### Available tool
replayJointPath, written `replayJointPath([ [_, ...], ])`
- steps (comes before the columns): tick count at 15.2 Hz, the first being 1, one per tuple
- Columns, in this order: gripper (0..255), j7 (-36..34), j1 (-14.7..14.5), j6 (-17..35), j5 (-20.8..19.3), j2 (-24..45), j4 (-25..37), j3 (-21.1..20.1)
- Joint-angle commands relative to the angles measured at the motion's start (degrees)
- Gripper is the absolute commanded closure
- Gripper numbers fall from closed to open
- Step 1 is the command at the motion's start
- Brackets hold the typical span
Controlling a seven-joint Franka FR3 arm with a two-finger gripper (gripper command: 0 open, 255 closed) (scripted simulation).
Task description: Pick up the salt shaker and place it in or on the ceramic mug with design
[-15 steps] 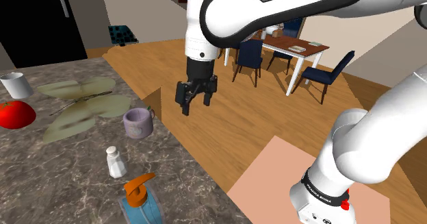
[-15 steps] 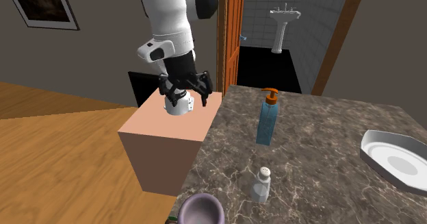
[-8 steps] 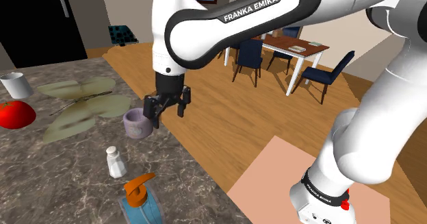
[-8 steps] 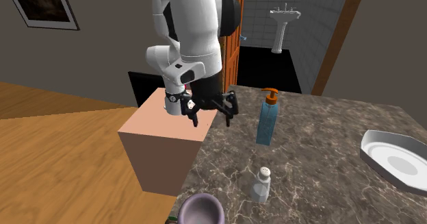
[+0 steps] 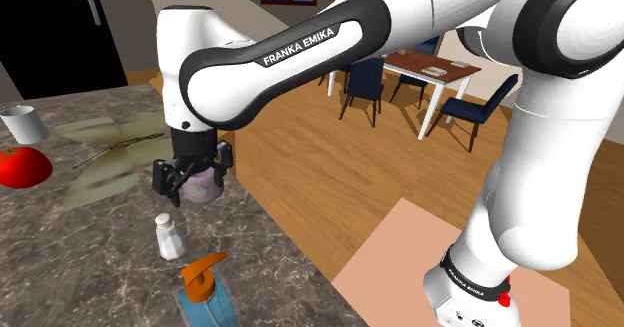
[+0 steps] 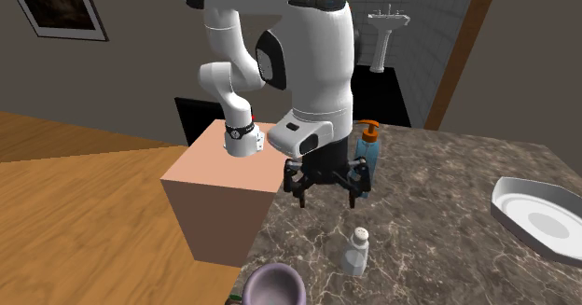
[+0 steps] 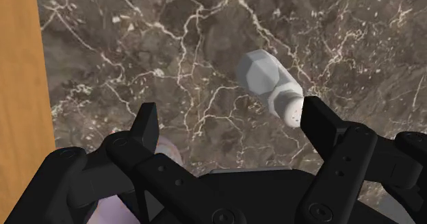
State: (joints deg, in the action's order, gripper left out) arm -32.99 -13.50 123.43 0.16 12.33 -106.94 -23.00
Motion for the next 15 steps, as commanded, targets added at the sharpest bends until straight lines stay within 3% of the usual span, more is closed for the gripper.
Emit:
replayJointPath([
  [1,0,-2.35,-1.72,-0.14,-2.49,4.41,4.83,-0.1],
  [5,0,-5.46,-5.28,-0.85,-6.47,12.43,14.05,0.52],
  [15,0,-6.2,-6.08,3.48,-7.71,15.47,12.63,1.2],
])
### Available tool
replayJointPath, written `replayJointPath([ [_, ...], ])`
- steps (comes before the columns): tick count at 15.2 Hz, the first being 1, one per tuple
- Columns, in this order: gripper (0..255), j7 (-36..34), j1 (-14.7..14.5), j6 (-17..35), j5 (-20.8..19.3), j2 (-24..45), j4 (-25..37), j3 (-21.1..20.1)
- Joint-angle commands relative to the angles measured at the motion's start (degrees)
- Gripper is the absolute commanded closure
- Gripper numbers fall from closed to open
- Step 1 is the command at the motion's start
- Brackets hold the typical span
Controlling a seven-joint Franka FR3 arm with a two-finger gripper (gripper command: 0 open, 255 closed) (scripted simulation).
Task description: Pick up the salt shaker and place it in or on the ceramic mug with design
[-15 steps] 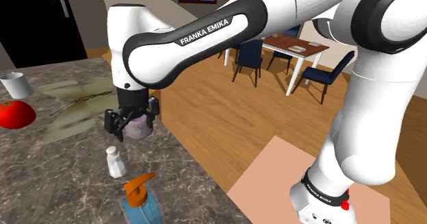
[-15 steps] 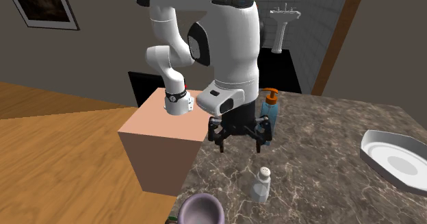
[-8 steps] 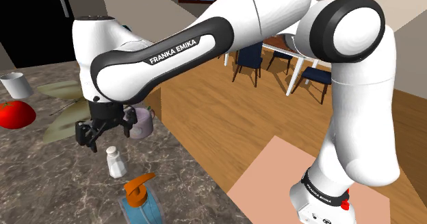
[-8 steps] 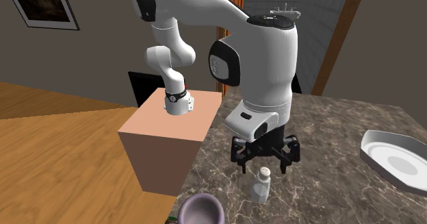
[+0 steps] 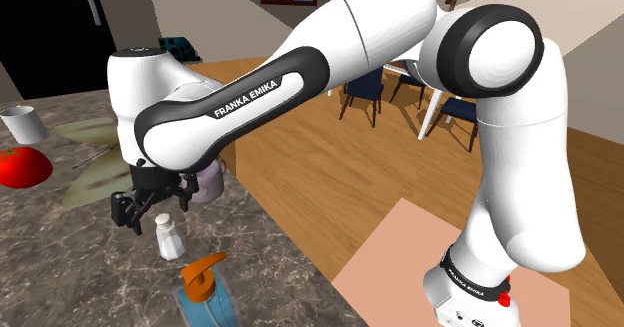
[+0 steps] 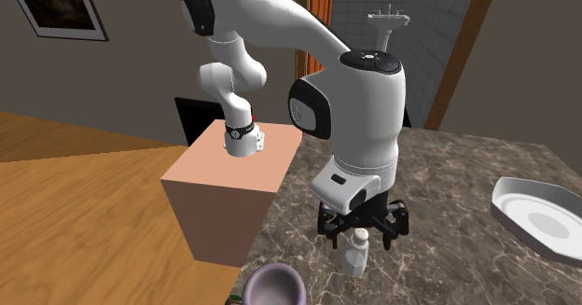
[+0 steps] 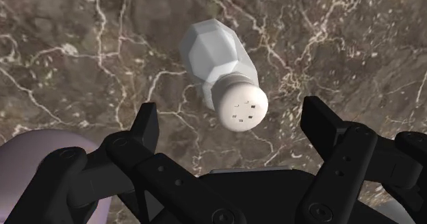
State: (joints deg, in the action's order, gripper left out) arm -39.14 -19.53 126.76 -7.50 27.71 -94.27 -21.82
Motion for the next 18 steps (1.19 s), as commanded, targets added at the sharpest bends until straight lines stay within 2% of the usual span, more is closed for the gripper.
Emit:
replayJointPath([
  [1,0,-0.05,-0.05,0.14,-0.05,0.09,-0.03,0.02],
  [5,0,-0.05,-0.05,0.14,-0.05,0.09,-0.03,0.02],
  [6,255,-0.05,-0.05,0.14,-0.05,0.09,-0.03,0.02],
  [15,255,-0.05,-0.05,0.14,-0.05,0.09,-0.03,0.02],
  [18,255,0.12,0.08,-1.74,0.35,-0.84,0.97,-0.22],
])
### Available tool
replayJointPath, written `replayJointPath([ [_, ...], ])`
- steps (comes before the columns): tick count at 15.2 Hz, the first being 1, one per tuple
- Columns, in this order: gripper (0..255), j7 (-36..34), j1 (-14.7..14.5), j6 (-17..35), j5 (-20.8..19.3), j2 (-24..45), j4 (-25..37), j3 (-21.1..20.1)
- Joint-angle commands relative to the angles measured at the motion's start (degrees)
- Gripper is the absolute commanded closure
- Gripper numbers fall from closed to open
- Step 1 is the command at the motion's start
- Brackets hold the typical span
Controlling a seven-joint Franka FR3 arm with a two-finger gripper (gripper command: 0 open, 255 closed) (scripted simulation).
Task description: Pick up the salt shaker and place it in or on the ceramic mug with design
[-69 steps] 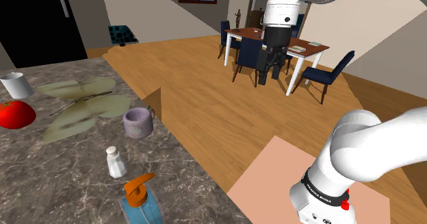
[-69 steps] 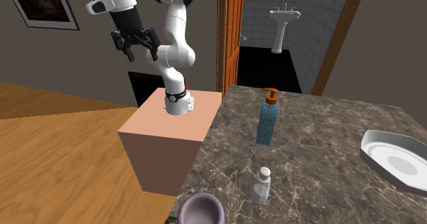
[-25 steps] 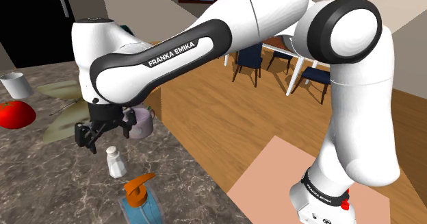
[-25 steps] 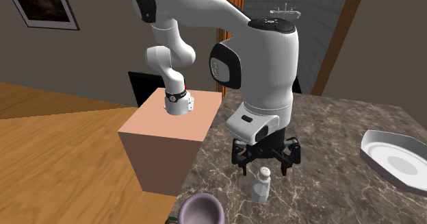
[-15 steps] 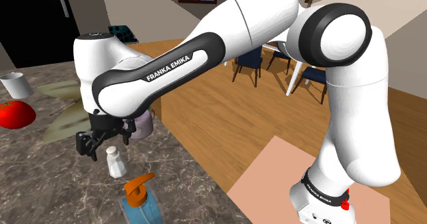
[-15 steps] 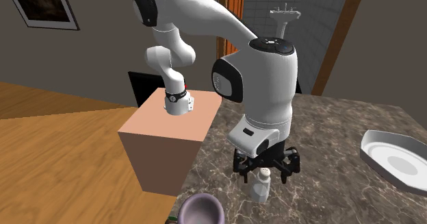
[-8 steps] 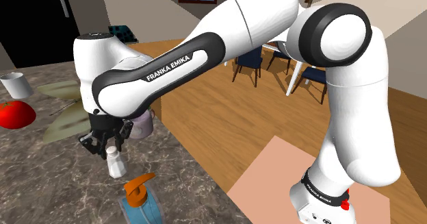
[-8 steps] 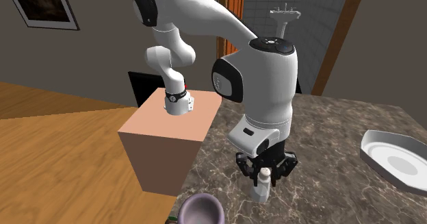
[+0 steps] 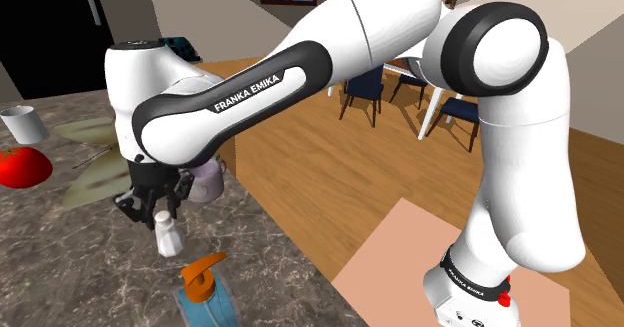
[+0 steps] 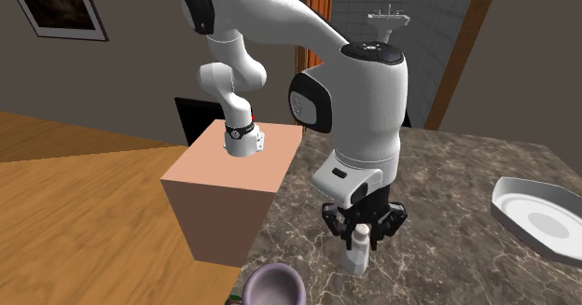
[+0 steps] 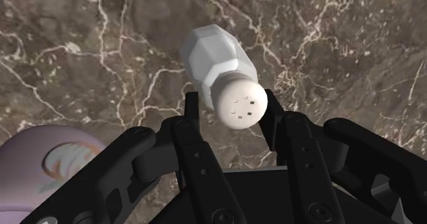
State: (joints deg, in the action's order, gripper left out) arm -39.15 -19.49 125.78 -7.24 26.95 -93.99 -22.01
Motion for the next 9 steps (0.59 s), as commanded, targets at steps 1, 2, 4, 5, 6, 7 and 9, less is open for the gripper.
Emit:
replayJointPath([
  [1,255,0.17,0.07,-1.4,0.22,-0.37,1.04,-0.11],
  [2,255,0.22,0.11,-2.04,0.34,-0.65,1.42,-0.18],
  [4,255,0.31,0.16,-3.34,0.57,-1.18,2.22,-0.31],
  [5,255,0.35,0.18,-3.99,0.68,-1.43,2.64,-0.37],
  [6,255,0.39,0.2,-4.65,0.79,-1.67,3.07,-0.43],
  [7,255,0.43,0.21,-5.32,0.89,-1.9,3.53,-0.49],
  [9,255,0.5,0.23,-6.66,1.08,-2.32,4.48,-0.59],
])
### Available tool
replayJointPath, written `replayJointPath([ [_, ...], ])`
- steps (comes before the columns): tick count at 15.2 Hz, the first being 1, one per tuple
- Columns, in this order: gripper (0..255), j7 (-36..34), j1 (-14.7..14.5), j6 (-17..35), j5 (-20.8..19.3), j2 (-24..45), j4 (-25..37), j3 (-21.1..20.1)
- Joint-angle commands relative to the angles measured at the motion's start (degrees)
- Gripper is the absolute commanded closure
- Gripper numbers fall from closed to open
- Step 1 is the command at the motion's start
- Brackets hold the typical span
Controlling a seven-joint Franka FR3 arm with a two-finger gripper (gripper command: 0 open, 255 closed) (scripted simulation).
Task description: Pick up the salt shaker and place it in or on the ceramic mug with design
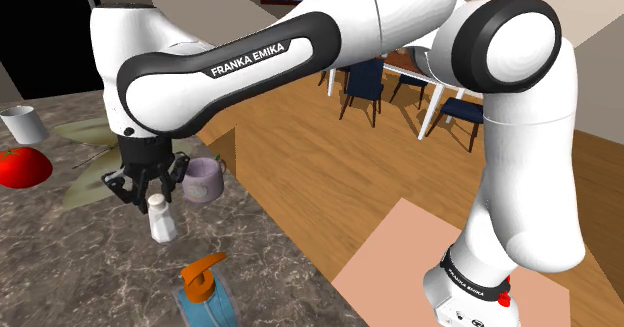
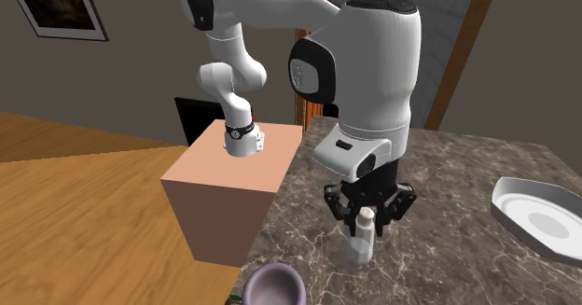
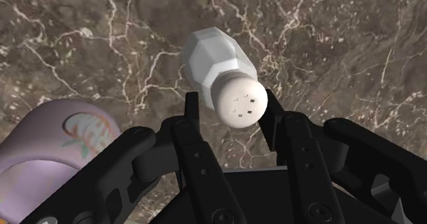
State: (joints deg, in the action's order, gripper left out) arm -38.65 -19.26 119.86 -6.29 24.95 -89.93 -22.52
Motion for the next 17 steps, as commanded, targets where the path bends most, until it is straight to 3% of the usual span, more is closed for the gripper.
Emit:
replayJointPath([
  [1,255,0.03,0.0,-1.42,0.21,-0.52,0.93,-0.13],
  [17,255,0.14,-0.54,-13.13,0.86,-1.83,11.45,-0.64],
])
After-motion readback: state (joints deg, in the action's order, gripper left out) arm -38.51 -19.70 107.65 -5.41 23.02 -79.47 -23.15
